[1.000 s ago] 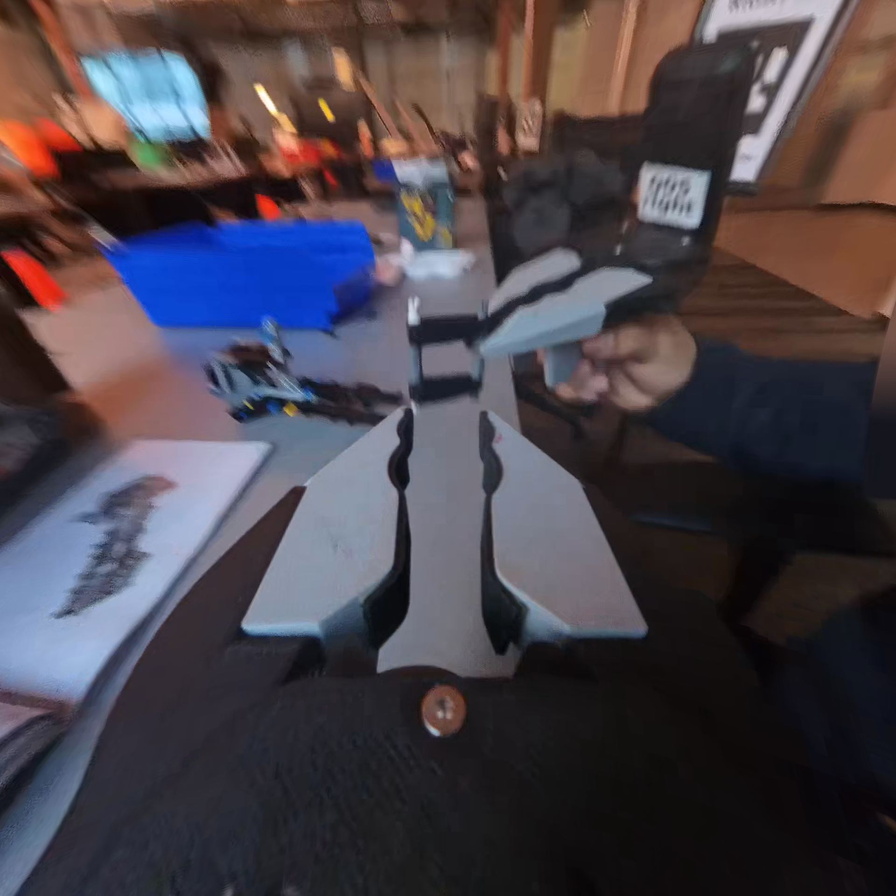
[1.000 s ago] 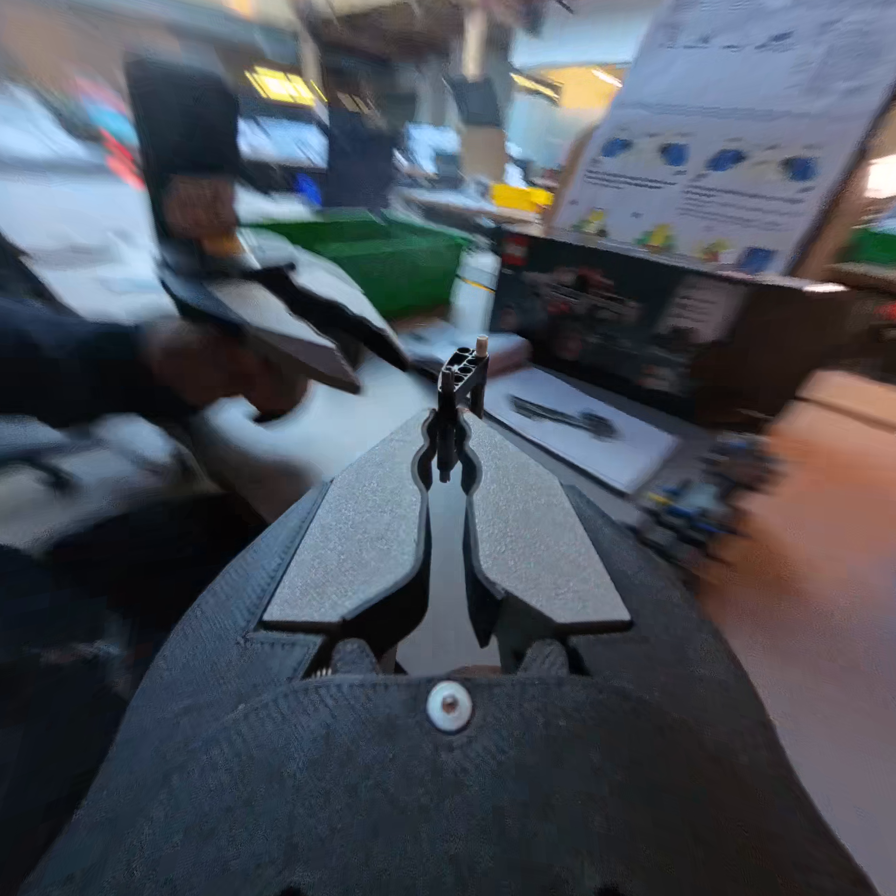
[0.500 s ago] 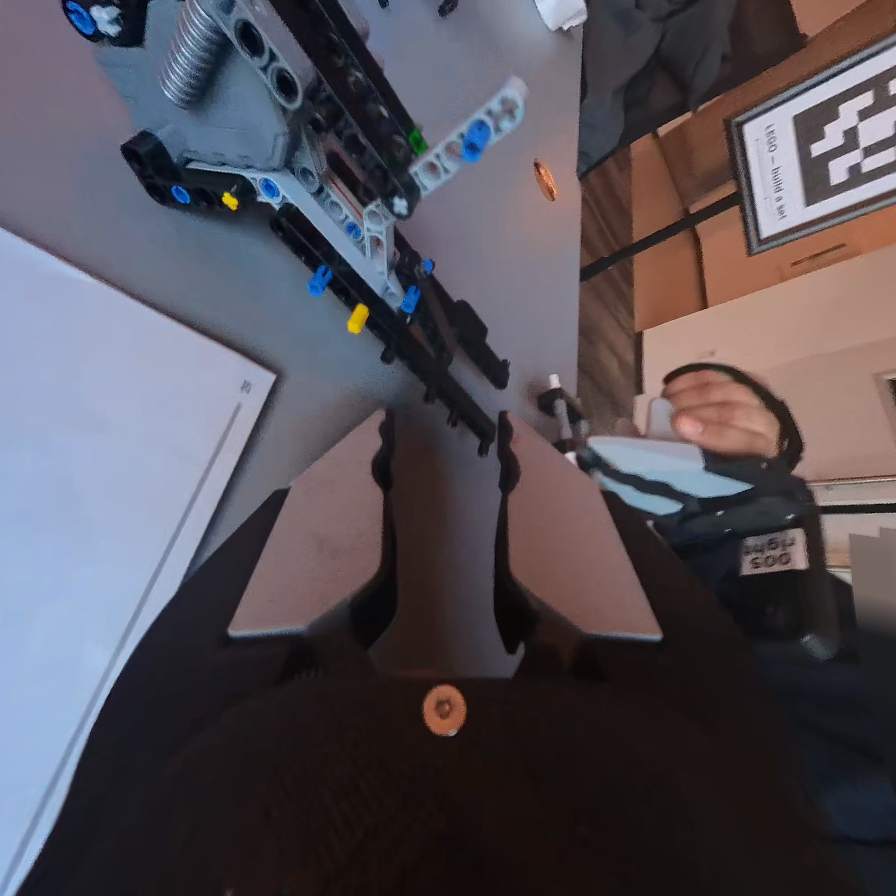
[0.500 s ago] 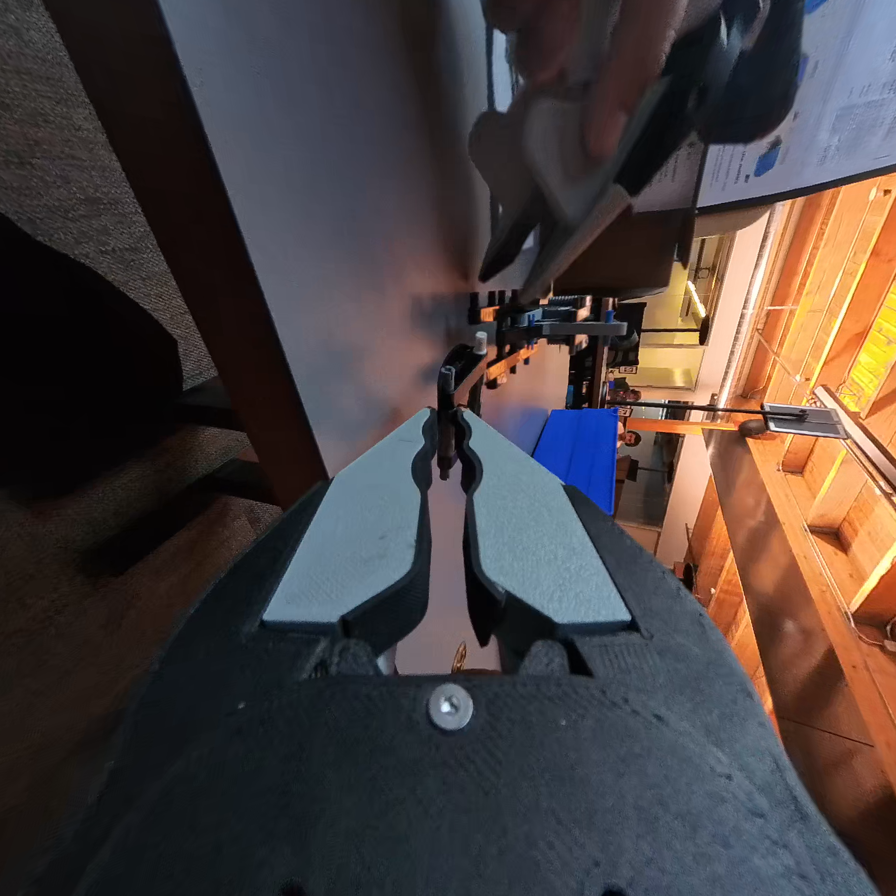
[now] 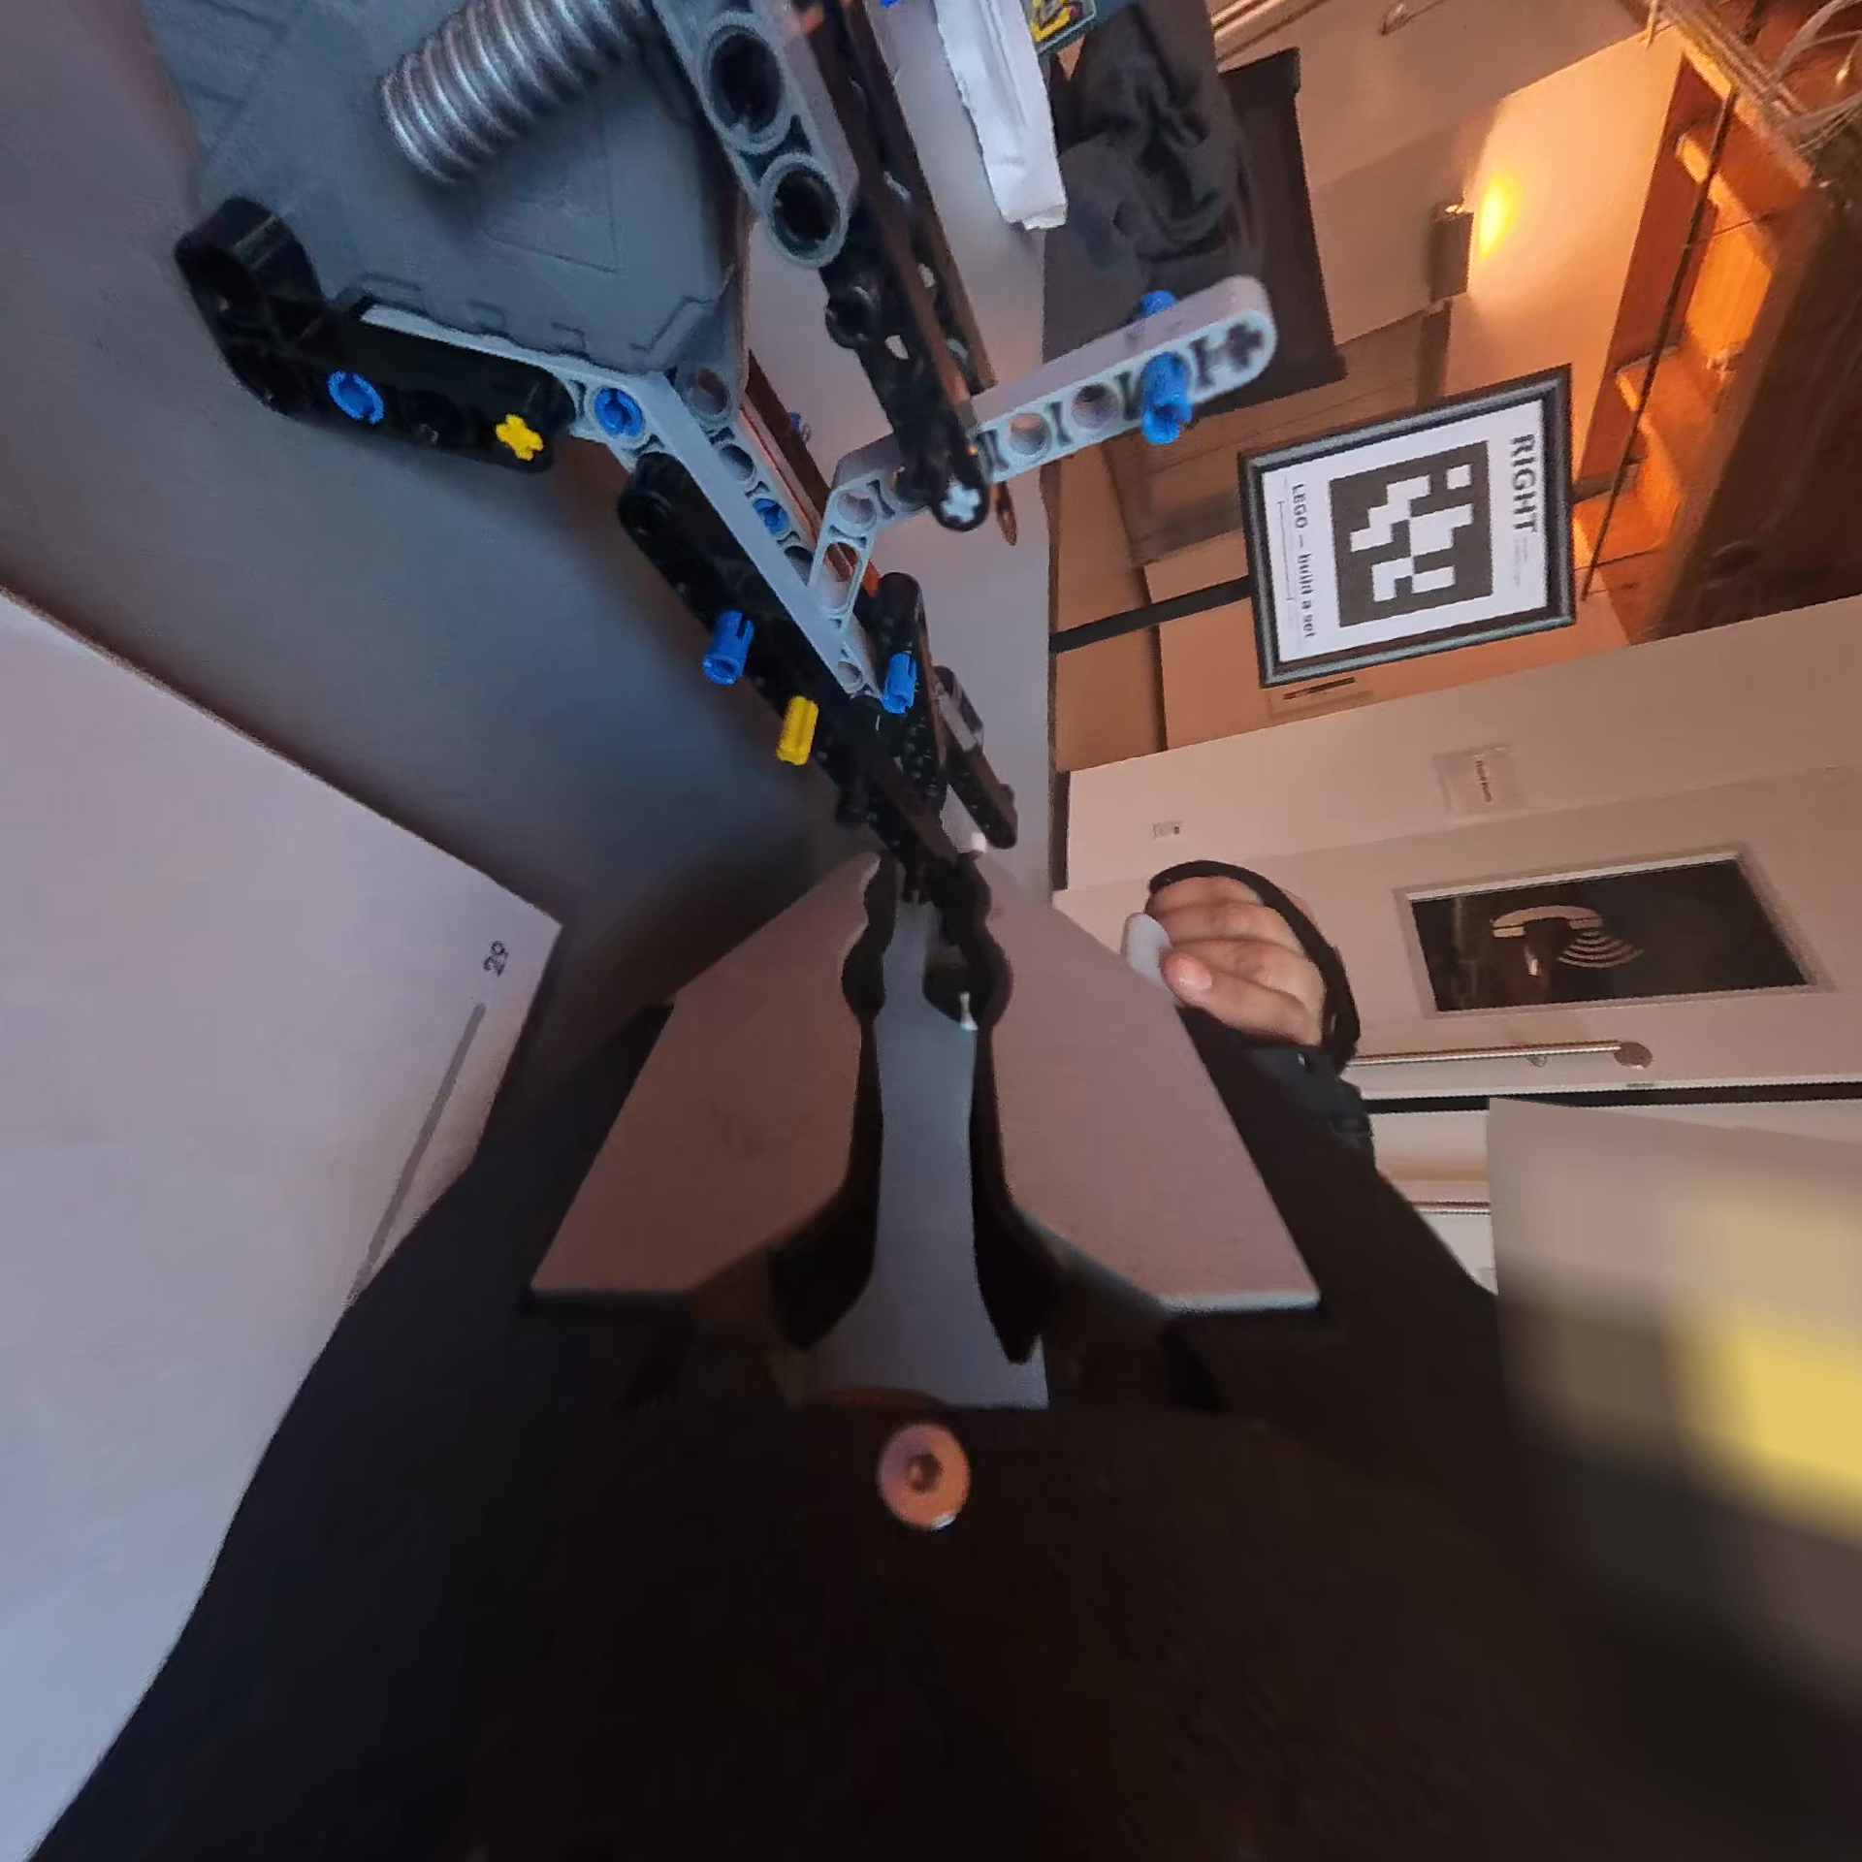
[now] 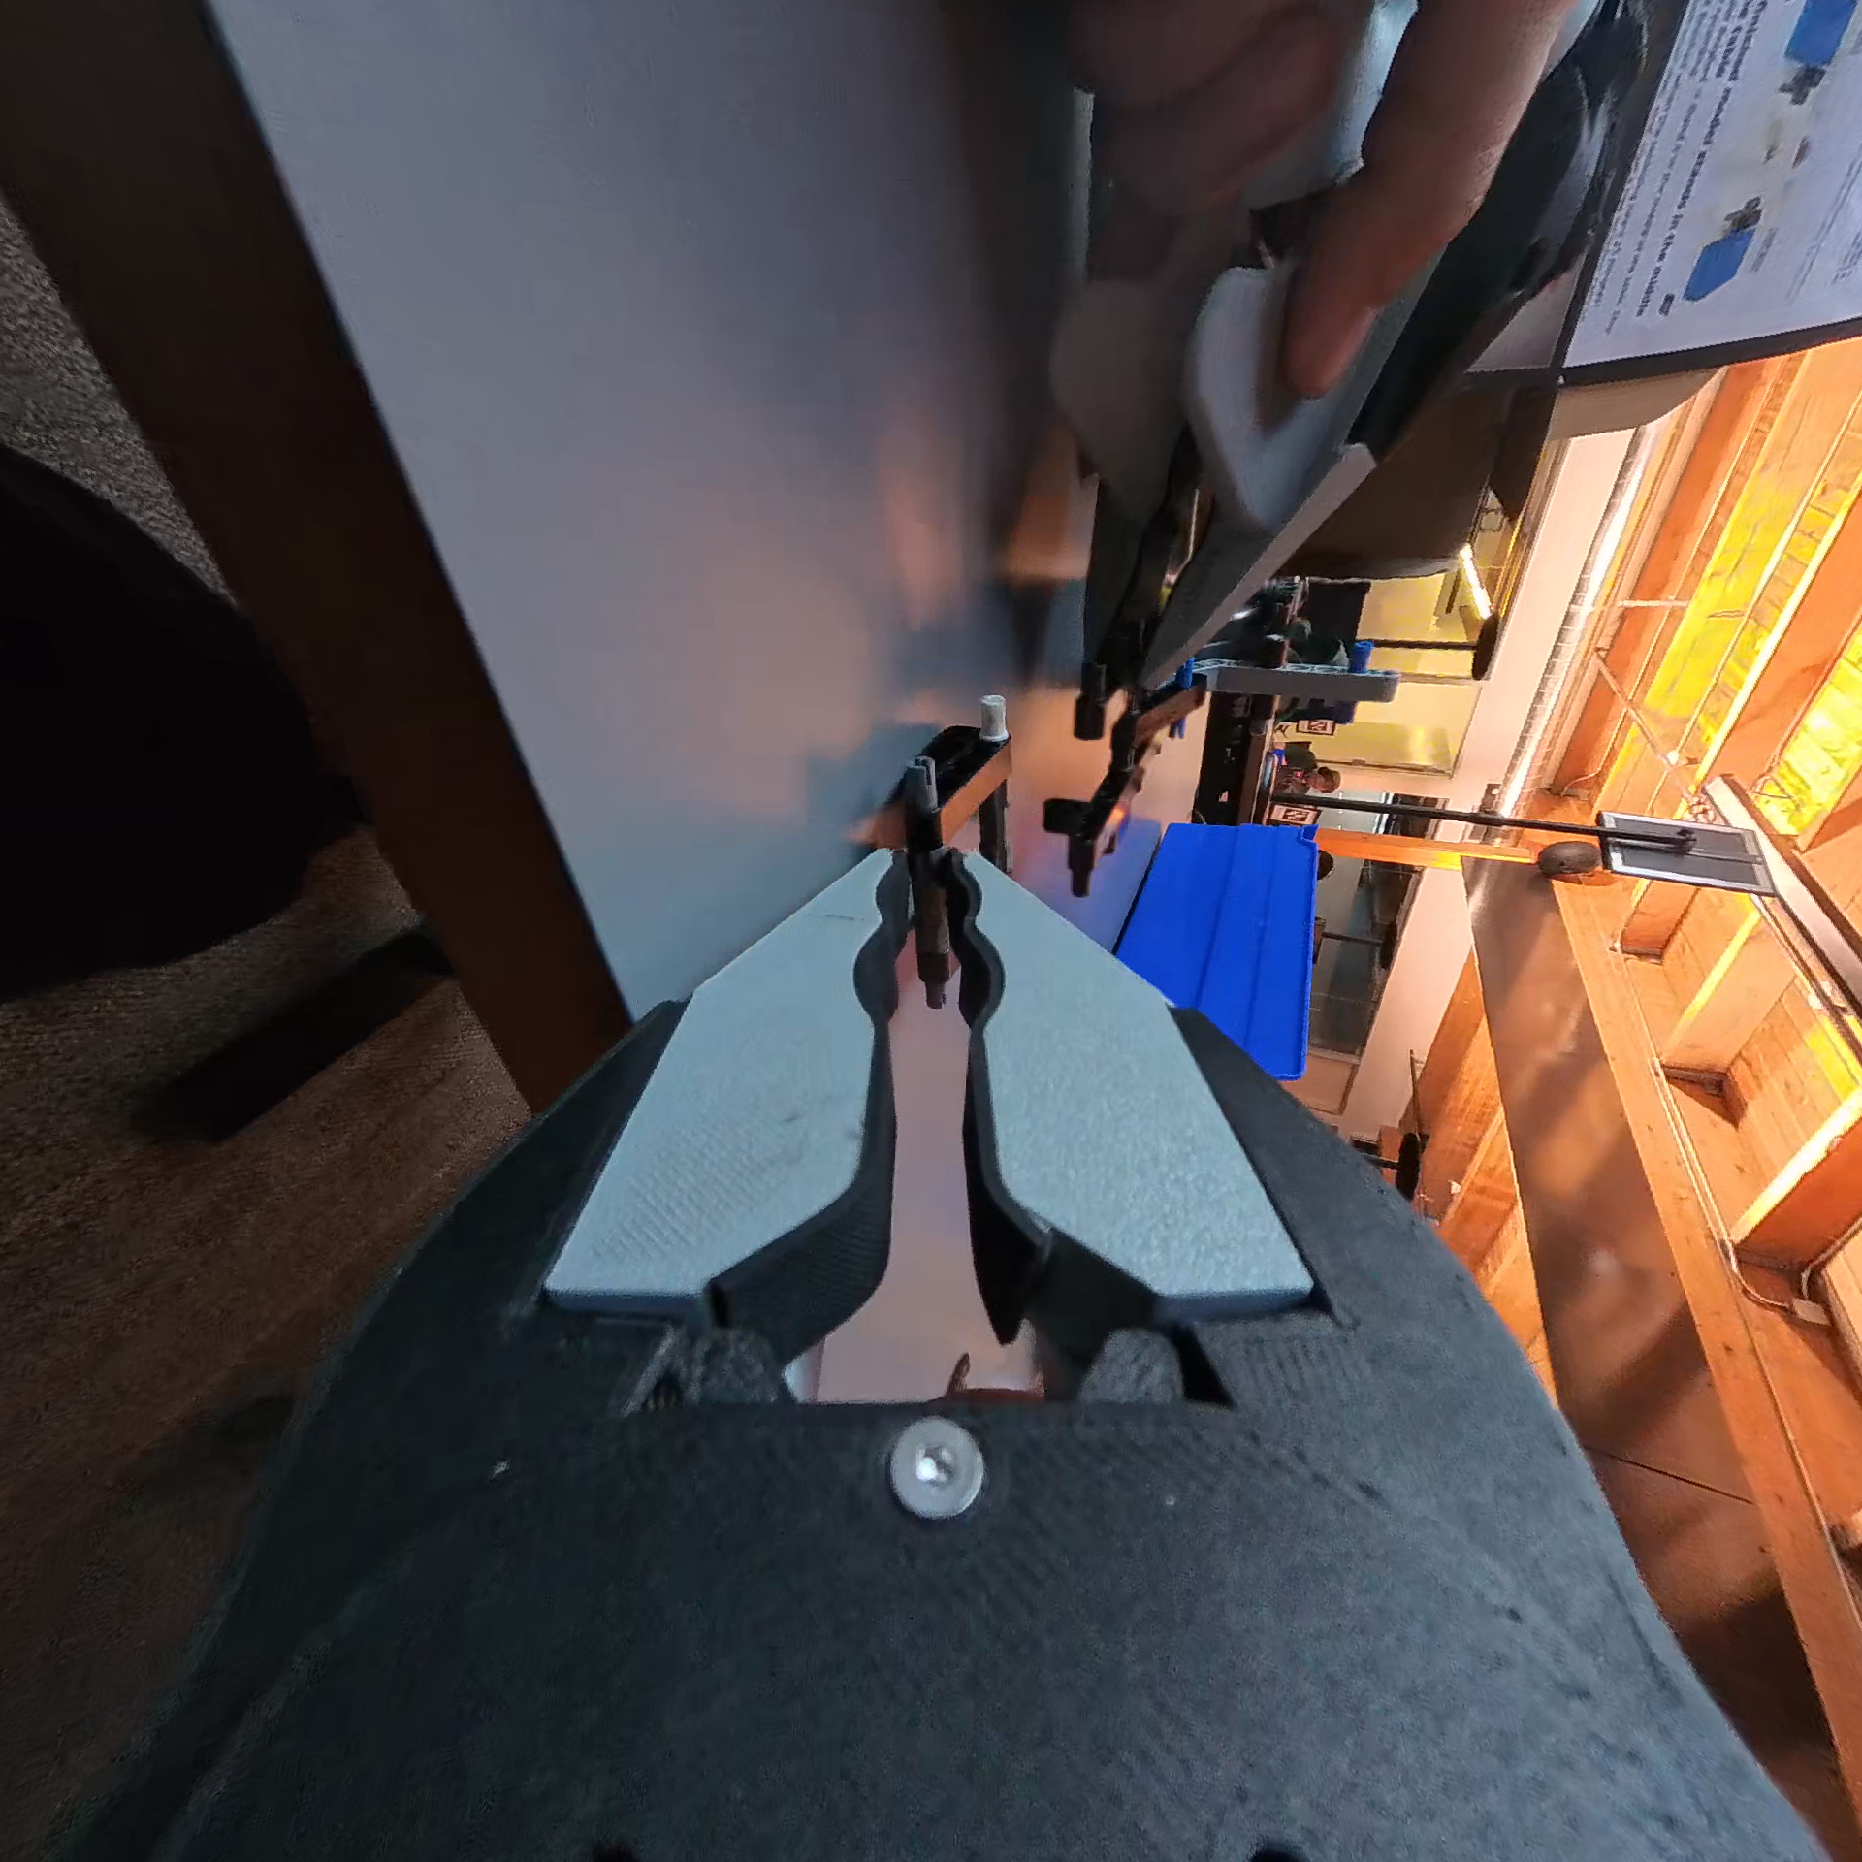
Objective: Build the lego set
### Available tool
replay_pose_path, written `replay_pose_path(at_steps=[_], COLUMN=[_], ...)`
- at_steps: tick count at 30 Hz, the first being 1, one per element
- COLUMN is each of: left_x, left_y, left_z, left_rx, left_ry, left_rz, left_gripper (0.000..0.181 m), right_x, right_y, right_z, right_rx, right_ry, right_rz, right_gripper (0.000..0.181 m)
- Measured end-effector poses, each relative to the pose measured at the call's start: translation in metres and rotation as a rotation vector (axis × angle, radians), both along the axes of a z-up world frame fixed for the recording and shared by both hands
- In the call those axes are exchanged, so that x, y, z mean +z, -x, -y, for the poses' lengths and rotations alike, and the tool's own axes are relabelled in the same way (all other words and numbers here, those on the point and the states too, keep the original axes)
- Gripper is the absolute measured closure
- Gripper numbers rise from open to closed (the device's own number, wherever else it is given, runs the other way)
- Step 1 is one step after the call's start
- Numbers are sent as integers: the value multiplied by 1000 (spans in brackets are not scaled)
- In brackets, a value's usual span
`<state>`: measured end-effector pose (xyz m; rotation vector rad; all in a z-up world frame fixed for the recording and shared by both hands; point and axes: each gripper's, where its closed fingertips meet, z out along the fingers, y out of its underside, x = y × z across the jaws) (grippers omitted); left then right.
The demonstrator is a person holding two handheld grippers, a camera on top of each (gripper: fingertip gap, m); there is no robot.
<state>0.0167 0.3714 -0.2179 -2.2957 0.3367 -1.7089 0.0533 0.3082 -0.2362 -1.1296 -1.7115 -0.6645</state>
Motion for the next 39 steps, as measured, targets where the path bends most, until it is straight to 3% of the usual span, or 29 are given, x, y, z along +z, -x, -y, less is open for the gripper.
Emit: replay_pose_path(at_steps=[11, 15, 20, 33, 39], left_x=[-7, -8, -8, -8, 6], left_y=[-5, -7, -4, -3, 18], left_z=[15, 18, 19, 25, 46], left_rx=[-44, -82, -131, -259, -229], left_ry=[-62, -70, -59, -77, -208], left_rz=[-89, -98, -92, -109, -139], left_gripper=[172, 172, 172, 172, 145], right_x=[3, 9, 7, 5, 14], right_y=[19, 23, 7, -17, -36], right_z=[-15, -6, -2, -22, -15], right_rx=[1, 63, 73, 10, 19], right_ry=[-45, -62, -59, 97, 173], right_rz=[-68, -110, -93, -252, -390], right_gripper=[177, 166, 166, 165, 163])
